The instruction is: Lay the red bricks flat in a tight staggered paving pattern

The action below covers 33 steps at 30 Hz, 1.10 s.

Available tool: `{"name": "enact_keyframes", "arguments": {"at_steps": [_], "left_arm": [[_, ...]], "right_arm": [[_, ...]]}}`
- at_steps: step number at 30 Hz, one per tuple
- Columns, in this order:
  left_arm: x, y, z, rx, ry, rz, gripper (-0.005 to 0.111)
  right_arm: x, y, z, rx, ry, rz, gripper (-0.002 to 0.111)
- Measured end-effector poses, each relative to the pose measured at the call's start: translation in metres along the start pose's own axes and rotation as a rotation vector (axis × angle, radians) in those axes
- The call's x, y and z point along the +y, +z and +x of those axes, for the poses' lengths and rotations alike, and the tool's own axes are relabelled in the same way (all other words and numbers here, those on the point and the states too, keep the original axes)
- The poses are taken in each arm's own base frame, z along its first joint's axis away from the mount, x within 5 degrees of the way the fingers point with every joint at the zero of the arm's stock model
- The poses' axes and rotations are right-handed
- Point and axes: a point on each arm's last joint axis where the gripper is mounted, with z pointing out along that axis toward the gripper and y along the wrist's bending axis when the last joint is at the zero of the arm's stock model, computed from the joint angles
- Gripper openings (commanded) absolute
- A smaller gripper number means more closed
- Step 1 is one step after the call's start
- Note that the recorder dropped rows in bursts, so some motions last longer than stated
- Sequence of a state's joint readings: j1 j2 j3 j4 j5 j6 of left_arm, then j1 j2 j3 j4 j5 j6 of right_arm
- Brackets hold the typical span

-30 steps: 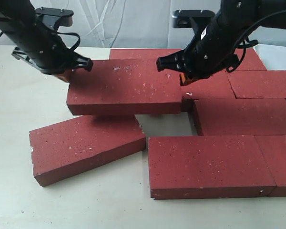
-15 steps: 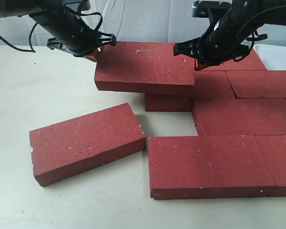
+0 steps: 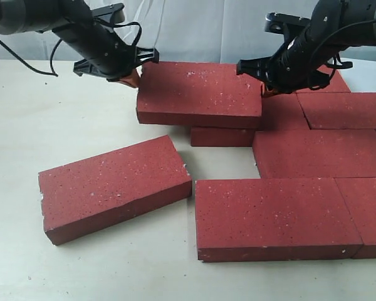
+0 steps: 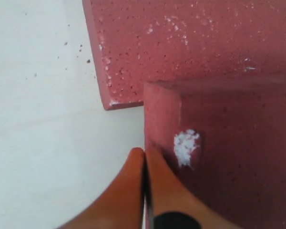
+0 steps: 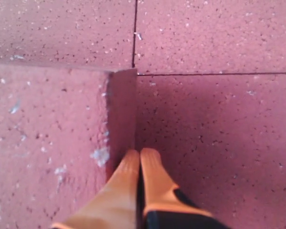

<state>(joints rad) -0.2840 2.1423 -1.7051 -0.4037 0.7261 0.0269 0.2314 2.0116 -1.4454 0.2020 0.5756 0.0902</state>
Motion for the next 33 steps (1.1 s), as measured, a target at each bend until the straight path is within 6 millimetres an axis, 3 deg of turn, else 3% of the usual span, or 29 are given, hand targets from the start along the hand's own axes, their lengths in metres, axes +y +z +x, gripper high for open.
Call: {"name": "enact_keyframes", "arguments": {"at_steps": [6, 14, 17, 27, 33], "left_arm": [[0.028, -0.008, -0.002, 0.062, -0.076, -0.016, 0.0], [0.039, -0.014, 0.004, 0.146, -0.081, -0.039, 0.0], [0.038, -0.025, 0.003, 0.151, -0.056, -0.058, 0.0], [0.017, -0.111, -0.003, 0.076, 0.067, -0.124, 0.0], [0.01, -0.161, 0.017, 0.031, 0.114, -0.171, 0.0]], "right_arm": [[-0.007, -0.001, -0.001, 0.008, 0.023, 0.004, -0.001], [-0.012, -0.002, 0.002, 0.051, 0.045, 0.013, -0.001], [-0.017, -0.011, -0.001, 0.048, 0.059, 0.016, -0.001], [-0.014, -0.07, -0.005, 0.048, 0.046, 0.013, -0.001], [-0.007, -0.102, -0.002, 0.05, 0.031, 0.001, -0.001]]}}
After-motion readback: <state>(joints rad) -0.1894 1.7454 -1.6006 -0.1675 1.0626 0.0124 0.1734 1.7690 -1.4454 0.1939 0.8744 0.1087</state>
